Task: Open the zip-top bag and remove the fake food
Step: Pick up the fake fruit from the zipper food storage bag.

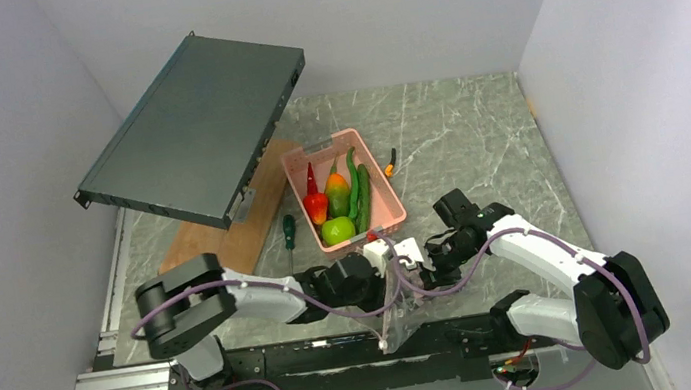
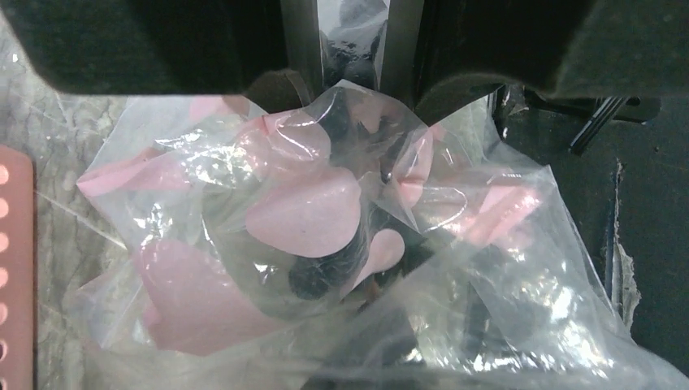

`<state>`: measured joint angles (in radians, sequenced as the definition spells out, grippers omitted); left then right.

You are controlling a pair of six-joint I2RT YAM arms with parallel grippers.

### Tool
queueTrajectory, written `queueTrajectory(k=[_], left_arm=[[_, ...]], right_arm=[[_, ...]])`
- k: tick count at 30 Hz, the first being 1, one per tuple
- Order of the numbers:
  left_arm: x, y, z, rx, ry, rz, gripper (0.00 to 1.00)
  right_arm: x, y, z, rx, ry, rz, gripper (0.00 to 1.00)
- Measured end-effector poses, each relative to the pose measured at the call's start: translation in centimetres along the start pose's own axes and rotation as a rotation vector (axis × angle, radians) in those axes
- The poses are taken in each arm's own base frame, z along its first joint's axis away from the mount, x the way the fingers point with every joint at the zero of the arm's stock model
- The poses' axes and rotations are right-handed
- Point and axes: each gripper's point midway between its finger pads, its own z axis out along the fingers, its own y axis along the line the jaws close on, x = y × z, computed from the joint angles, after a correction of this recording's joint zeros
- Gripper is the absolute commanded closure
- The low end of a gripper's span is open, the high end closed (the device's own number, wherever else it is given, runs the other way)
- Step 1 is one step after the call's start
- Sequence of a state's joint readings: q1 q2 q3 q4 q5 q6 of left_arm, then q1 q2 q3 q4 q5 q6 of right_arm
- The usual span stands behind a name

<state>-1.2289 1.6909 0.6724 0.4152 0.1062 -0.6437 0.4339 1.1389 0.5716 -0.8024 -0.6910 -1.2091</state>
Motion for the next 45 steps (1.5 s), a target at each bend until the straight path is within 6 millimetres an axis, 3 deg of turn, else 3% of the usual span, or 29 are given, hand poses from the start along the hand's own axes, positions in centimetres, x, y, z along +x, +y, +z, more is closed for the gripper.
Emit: queueTrajectory(k=[9, 19, 21, 26, 31, 45], left_arm=[[-2.7, -0.4, -4.9, -0.025, -0.155, 0.069, 1.00], [-2.3, 1.2, -7.4, -0.099, -0.168, 0.110, 1.00], [-2.2, 1.4, -7.9, -0.104, -0.172, 0.114, 1.00], [-2.5, 1.4, -9.2, -0.104, -0.203, 0.116, 1.00], [-3.1, 0.8, -10.5, -0.077, -0.247, 0.116, 1.00], [-4.4, 0.1, -14.7, -0.027, -0.388, 0.108, 1.00]], right_arm=[[-0.8, -0.8, 0.0, 0.030, -0.034, -0.018, 0.57], [-0.1, -1.2, -0.3, 0.057, 0.007, 0.008, 0.55], [0.0, -1.3, -0.3, 0.062, 0.012, 0.016, 0.57], [0.2, -1.6, -0.4, 0.081, 0.019, 0.037, 0.84], [0.4, -2.0, -0.5, 0.103, 0.030, 0.062, 1.00], [0.6, -3.5, -1.6, 0.188, 0.045, 0.103, 1.00]])
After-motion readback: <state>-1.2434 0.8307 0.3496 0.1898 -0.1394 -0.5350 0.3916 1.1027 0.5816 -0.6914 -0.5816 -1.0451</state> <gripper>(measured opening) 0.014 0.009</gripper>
